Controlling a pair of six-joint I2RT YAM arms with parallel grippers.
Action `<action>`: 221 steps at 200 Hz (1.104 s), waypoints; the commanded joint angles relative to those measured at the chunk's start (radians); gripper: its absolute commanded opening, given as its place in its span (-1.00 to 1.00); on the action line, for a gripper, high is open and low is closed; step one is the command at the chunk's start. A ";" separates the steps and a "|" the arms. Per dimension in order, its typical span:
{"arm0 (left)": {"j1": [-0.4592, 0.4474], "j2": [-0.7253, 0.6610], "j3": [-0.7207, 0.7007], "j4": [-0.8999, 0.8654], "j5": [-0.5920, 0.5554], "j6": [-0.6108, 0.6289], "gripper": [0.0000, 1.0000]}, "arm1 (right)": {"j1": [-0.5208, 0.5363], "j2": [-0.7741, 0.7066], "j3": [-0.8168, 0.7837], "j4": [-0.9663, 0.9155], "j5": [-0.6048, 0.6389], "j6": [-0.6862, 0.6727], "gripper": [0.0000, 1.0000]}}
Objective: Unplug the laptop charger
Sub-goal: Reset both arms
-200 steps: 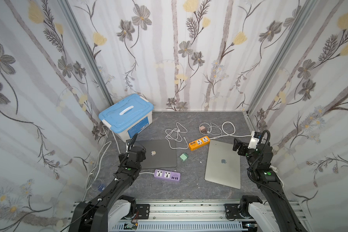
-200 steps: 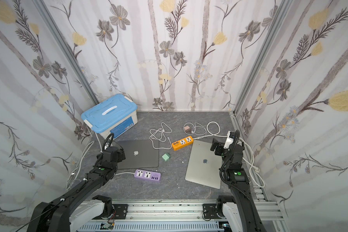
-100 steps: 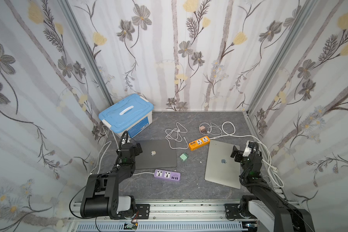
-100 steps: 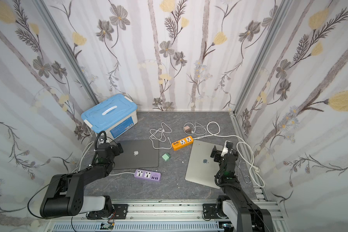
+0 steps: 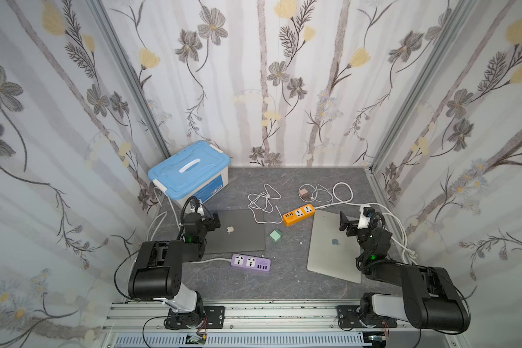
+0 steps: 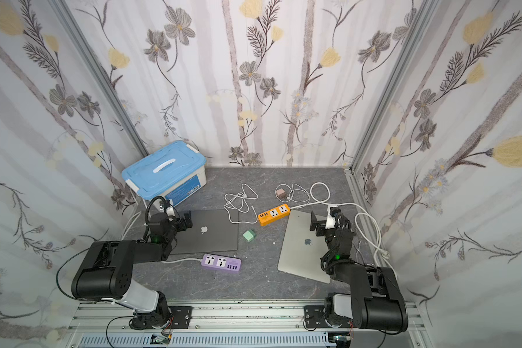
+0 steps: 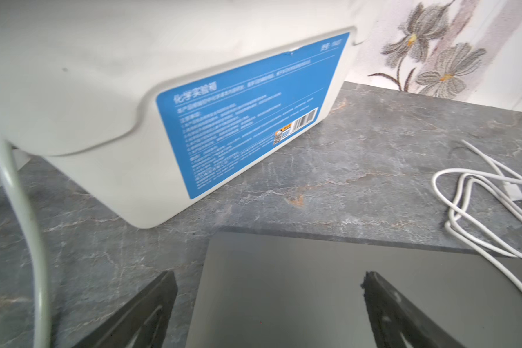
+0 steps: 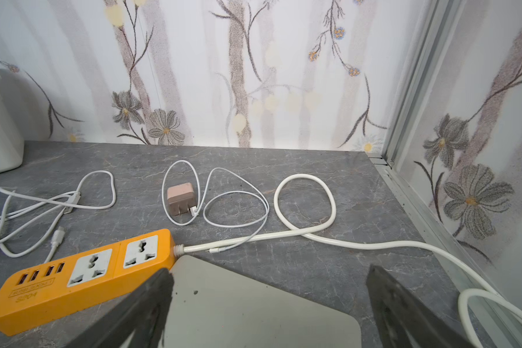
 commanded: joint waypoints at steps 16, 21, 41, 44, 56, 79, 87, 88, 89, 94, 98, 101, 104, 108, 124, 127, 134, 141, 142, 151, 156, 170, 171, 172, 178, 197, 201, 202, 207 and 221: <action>0.000 0.002 0.007 0.024 0.035 0.033 1.00 | 0.011 0.007 0.057 0.042 -0.023 -0.030 0.99; 0.000 0.002 0.006 0.025 0.036 0.033 1.00 | 0.013 0.012 0.052 0.062 -0.016 -0.027 0.99; 0.000 0.001 0.016 0.002 0.037 0.034 1.00 | 0.015 0.011 0.050 0.059 -0.012 -0.030 0.99; 0.000 0.001 0.017 0.002 0.036 0.034 1.00 | 0.016 0.007 0.051 0.054 -0.011 -0.030 0.99; 0.000 0.001 0.016 0.002 0.037 0.034 1.00 | 0.018 0.010 0.053 0.054 -0.010 -0.030 0.99; 0.000 0.001 0.017 0.004 0.037 0.035 1.00 | 0.023 0.008 0.064 0.033 -0.014 -0.038 0.99; 0.000 0.001 0.016 0.003 0.037 0.034 1.00 | 0.022 0.006 0.059 0.039 -0.012 -0.037 1.00; 0.000 0.001 0.016 0.004 0.036 0.034 1.00 | 0.022 0.006 0.060 0.037 -0.011 -0.038 1.00; 0.000 0.001 0.016 0.004 0.037 0.034 1.00 | 0.022 0.006 0.060 0.036 -0.012 -0.038 1.00; 0.000 0.001 0.016 0.004 0.037 0.034 1.00 | 0.022 0.007 0.062 0.034 -0.013 -0.036 0.99; 0.000 0.001 0.016 0.005 0.036 0.034 1.00 | 0.022 0.007 0.061 0.036 -0.012 -0.037 0.99; 0.000 0.001 0.016 0.004 0.037 0.034 1.00 | 0.022 0.006 0.061 0.034 -0.012 -0.037 0.99; 0.000 0.001 0.016 0.004 0.037 0.035 1.00 | 0.022 0.006 0.061 0.034 -0.012 -0.036 1.00; 0.000 0.001 0.016 0.004 0.037 0.035 1.00 | 0.022 0.006 0.061 0.036 -0.013 -0.037 1.00; 0.000 0.001 0.016 0.004 0.037 0.034 1.00 | 0.022 0.008 0.062 0.034 -0.013 -0.036 0.99; 0.000 0.001 0.016 0.004 0.036 0.034 1.00 | 0.022 0.008 0.062 0.034 -0.013 -0.037 1.00; 0.000 0.001 0.016 0.004 0.037 0.035 1.00 | 0.022 0.007 0.062 0.035 -0.013 -0.036 0.99; 0.000 0.000 0.016 0.004 0.037 0.034 1.00 | 0.022 0.006 0.061 0.034 -0.013 -0.036 0.99; 0.000 0.001 0.016 0.004 0.037 0.034 1.00 | 0.022 0.006 0.061 0.034 -0.013 -0.036 0.99; 0.000 0.001 0.016 0.004 0.037 0.035 1.00 | 0.022 0.006 0.062 0.034 -0.013 -0.036 1.00; 0.000 0.001 0.016 0.005 0.036 0.034 1.00 | 0.022 0.006 0.061 0.034 -0.013 -0.036 1.00; 0.000 0.001 0.016 0.003 0.037 0.034 1.00 | 0.022 0.008 0.061 0.035 -0.013 -0.036 0.99; 0.000 0.000 0.016 0.003 0.037 0.035 1.00 | 0.022 0.008 0.062 0.035 -0.013 -0.036 0.99; 0.000 0.000 0.016 0.003 0.037 0.036 1.00 | 0.022 0.008 0.062 0.034 -0.013 -0.036 0.99; 0.000 0.001 0.017 0.003 0.037 0.035 1.00 | 0.022 0.010 0.065 0.030 -0.013 -0.037 1.00; 0.000 0.000 0.016 0.004 0.036 0.035 1.00 | 0.015 0.017 0.075 0.020 -0.025 -0.033 1.00; 0.000 0.000 0.016 0.003 0.037 0.035 1.00 | 0.012 0.017 0.075 0.022 -0.030 -0.030 1.00; 0.000 0.000 0.016 0.003 0.037 0.035 1.00 | 0.012 0.017 0.075 0.023 -0.031 -0.031 1.00; 0.000 0.000 0.016 0.004 0.037 0.034 1.00 | 0.012 0.012 0.069 0.026 -0.030 -0.030 1.00; 0.000 -0.001 0.016 0.005 0.037 0.035 1.00 | 0.018 0.006 0.066 0.027 0.015 -0.020 0.99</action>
